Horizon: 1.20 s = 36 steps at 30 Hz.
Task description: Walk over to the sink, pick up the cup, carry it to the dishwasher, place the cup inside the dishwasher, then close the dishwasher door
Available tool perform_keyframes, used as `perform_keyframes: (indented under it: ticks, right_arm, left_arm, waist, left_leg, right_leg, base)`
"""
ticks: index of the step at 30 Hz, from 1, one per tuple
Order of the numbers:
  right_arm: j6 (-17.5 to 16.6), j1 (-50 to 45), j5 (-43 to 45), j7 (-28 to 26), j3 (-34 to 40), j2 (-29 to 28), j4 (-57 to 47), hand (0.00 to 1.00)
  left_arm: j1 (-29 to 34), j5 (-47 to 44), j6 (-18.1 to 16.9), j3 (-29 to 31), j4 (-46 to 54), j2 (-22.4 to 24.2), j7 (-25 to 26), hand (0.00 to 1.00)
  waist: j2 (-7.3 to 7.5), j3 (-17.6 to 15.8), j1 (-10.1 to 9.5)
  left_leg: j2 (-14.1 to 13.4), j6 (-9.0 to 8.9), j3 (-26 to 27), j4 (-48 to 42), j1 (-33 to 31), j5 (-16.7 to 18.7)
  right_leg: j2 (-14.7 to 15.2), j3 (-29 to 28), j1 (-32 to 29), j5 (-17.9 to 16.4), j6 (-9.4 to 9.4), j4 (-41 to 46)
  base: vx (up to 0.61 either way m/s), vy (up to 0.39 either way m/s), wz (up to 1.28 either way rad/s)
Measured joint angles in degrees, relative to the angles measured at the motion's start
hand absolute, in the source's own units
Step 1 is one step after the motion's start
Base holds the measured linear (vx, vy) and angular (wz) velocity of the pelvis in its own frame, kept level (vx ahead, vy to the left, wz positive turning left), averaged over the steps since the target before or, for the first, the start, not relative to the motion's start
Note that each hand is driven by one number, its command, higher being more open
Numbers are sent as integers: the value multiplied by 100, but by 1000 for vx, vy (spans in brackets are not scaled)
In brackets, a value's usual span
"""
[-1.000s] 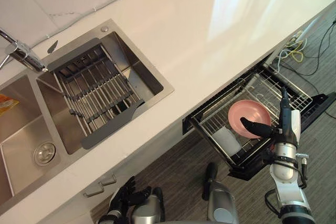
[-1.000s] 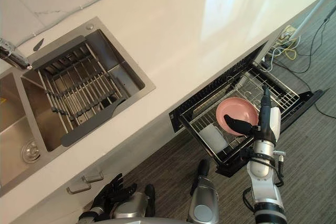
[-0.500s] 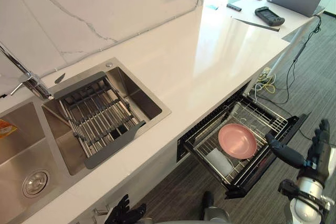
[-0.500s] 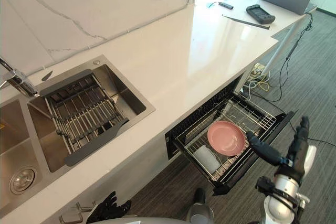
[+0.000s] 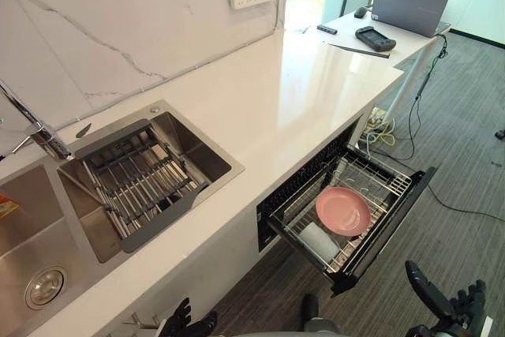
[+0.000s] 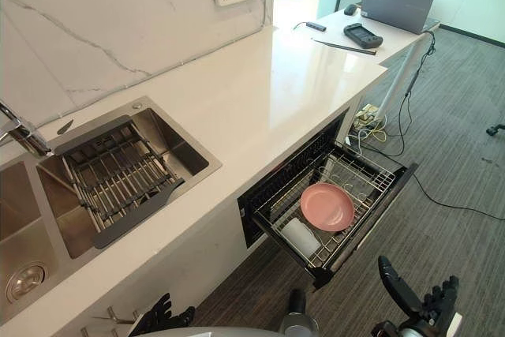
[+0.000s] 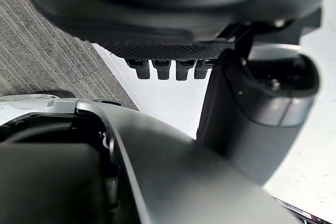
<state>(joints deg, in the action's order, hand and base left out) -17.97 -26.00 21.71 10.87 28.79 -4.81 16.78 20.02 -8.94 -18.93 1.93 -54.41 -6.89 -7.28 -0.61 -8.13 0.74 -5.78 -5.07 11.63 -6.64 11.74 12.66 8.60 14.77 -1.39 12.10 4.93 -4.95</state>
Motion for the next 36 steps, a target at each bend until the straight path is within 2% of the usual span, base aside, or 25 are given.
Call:
perform_keyframes:
  ticks: [4,6,10,12,17,23,33,36]
  right_arm:
    - [0,54,222,-393,-233,2,178,100]
    - [0,101,413,-731,-339,5,366,100]
    - [-2,292,690,-1269,-421,45,830,100]
    - [-3,380,978,-1651,-503,90,1104,100]
    - [-10,605,1579,-2202,-564,291,1683,100]
    - [-78,883,1974,-2357,-553,557,2123,100]
    - [-75,1168,1975,-2587,-508,948,2232,100]
    - [-7,1354,1976,-2678,-515,1138,2231,100]
  left_arm:
    - [2,0,58,-5,28,-1,19,100]
    - [1,-2,77,-15,68,0,54,100]
    - [1,-4,115,-21,90,-5,61,100]
    - [-4,-11,132,-32,90,-10,60,100]
    - [-89,-23,190,-130,85,-68,43,100]
    - [-151,-130,213,-241,79,-126,40,100]
    - [-268,-352,146,-346,82,-211,-37,100]
    - [-302,-362,91,-353,82,-213,-56,100]
  waist:
    - [-1,1,-36]
    - [-1,1,-139]
    - [1,1,-166]
    - [2,0,-180]
    - [5,-2,-306]
    - [11,-66,-326]
    - [3,-369,-411]
    - [-19,-442,-414]
  left_leg:
    - [-19,-15,6,43,92,-8]
    - [-23,-15,5,46,91,-8]
    - [-11,-15,-6,69,90,-8]
    - [-5,-16,-22,80,81,-8]
    - [30,-15,-111,129,53,-9]
    - [80,26,-258,45,-40,-48]
    - [201,62,-432,37,-149,-91]
    - [216,77,-475,20,-264,-123]
  right_leg:
    - [-18,9,68,-3,0,0]
    - [0,14,69,-3,0,1]
    - [22,35,70,0,4,2]
    - [34,61,69,-8,21,3]
    - [57,143,68,-32,58,4]
    - [122,240,69,-36,83,11]
    - [313,385,15,-105,135,207]
    - [354,398,-141,-158,101,363]
  base:
    - [0,0,0]
    - [6,0,2]
    - [8,2,2]
    - [22,2,5]
    - [18,-3,8]
    - [4,-14,9]
    - [-64,-28,10]
    - [-60,-38,6]
